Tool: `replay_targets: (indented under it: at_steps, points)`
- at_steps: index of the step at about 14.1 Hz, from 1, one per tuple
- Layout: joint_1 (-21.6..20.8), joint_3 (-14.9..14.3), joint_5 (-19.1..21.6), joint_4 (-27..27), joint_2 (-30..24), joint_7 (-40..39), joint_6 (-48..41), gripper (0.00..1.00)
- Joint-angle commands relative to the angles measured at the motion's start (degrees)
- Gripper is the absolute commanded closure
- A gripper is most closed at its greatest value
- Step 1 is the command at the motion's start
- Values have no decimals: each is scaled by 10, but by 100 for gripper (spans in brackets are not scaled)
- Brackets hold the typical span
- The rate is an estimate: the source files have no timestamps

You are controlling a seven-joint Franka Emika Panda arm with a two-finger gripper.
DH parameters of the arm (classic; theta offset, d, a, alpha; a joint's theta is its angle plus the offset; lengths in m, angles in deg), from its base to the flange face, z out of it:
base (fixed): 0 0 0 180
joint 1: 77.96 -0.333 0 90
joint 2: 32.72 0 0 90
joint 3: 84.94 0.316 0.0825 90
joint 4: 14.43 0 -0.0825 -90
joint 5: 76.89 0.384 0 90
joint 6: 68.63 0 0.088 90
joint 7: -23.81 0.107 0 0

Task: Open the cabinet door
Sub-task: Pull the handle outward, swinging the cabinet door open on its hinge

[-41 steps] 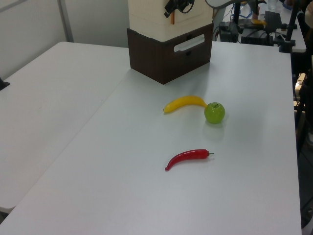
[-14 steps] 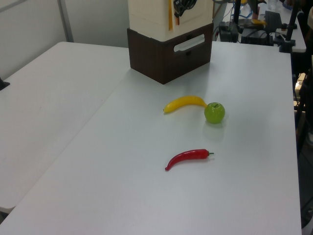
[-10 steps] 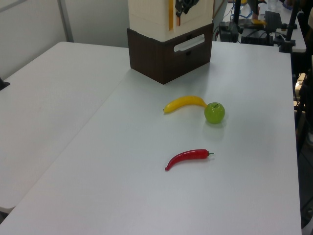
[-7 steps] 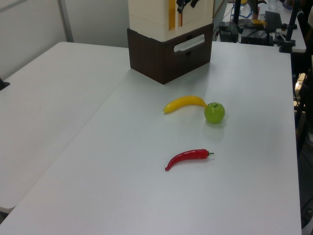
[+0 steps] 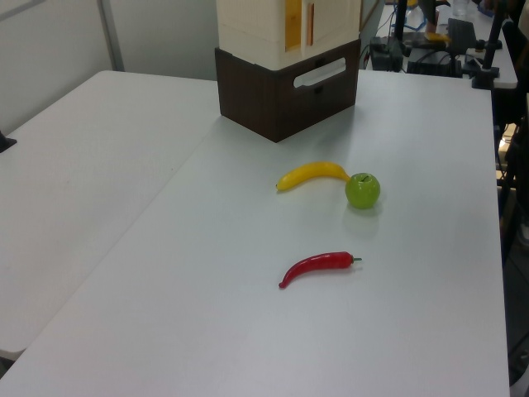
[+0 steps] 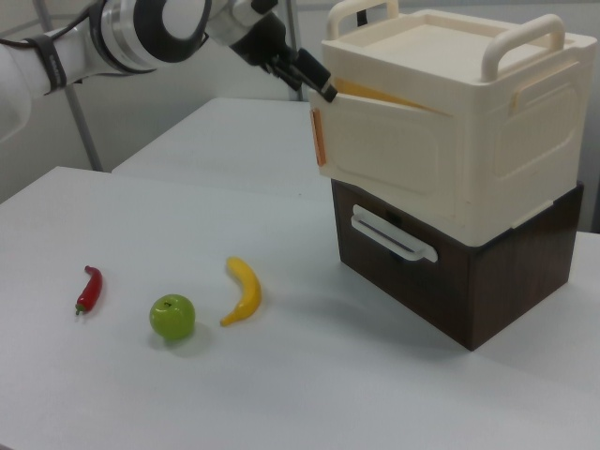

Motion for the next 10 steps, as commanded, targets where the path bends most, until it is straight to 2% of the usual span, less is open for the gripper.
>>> replay_targets:
  at_steps: [1, 4, 10]
  points:
    - [-1, -4, -13, 7, 1, 5, 76, 0]
    - [-3, -3, -15, 6, 8, 4, 149, 0]
    - [-3, -3, -21, -15, 18, 2, 154, 0]
